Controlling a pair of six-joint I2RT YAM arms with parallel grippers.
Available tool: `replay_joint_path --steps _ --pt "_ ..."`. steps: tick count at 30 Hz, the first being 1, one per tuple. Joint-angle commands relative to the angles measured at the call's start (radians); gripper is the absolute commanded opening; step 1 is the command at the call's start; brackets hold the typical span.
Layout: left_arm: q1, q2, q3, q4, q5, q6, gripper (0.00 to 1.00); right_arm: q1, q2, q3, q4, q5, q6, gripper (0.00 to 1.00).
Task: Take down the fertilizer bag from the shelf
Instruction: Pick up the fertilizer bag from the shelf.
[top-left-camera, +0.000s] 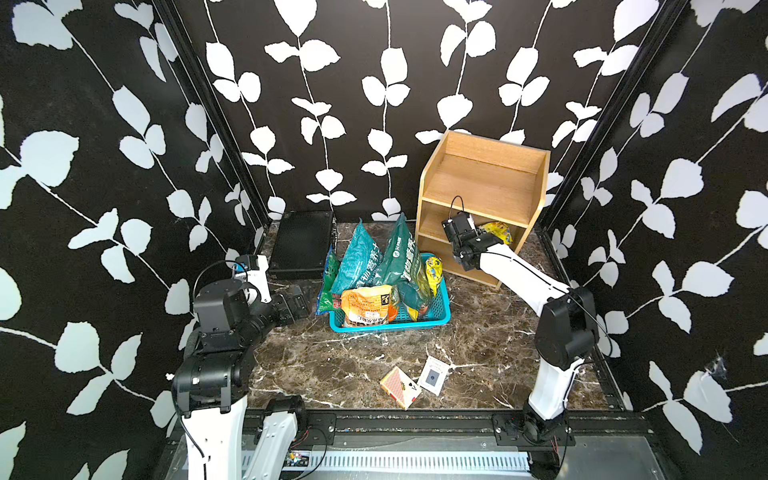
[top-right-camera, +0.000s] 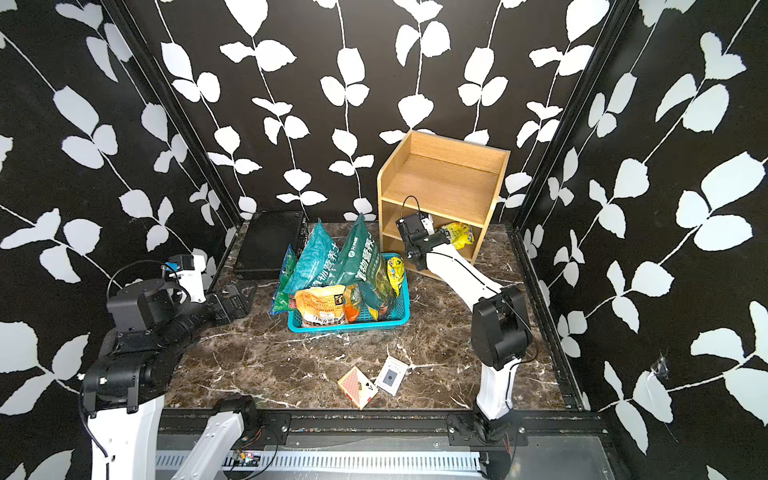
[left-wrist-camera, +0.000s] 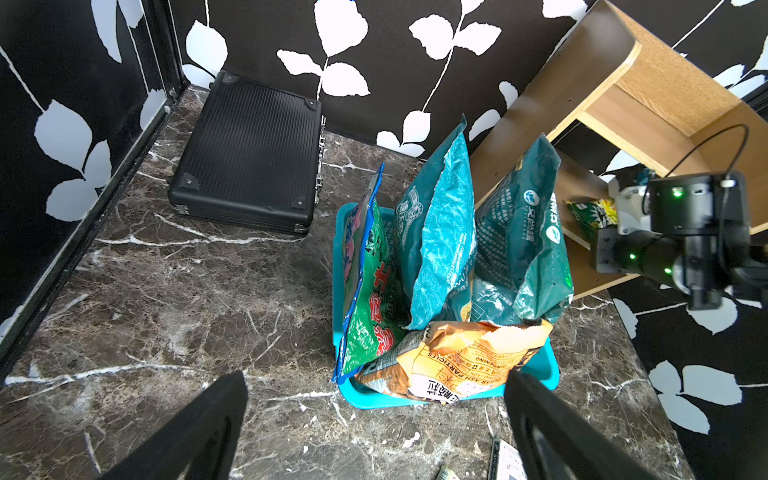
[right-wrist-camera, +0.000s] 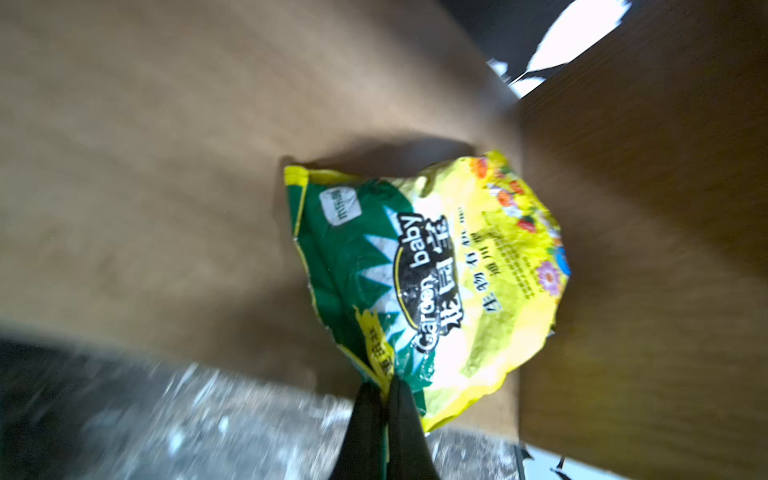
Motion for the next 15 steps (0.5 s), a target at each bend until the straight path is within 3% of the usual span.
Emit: replay_joint_path --steps 1,8,15 --pt "0.003 -0.001 0.009 0.01 -0.002 0.015 0.99 0.036 -0.184 0.012 0.101 -0.063 0.143 0.0" --pt "0.003 -0.001 0.008 0.01 -0.002 0.013 0.99 0.035 -0.304 -0.003 0.065 -0.247 0.244 0.0" --pt "0.003 -0.003 0.008 0.01 -0.004 0.014 0.99 0.035 -0.388 -0.048 0.078 -0.356 0.311 0.0"
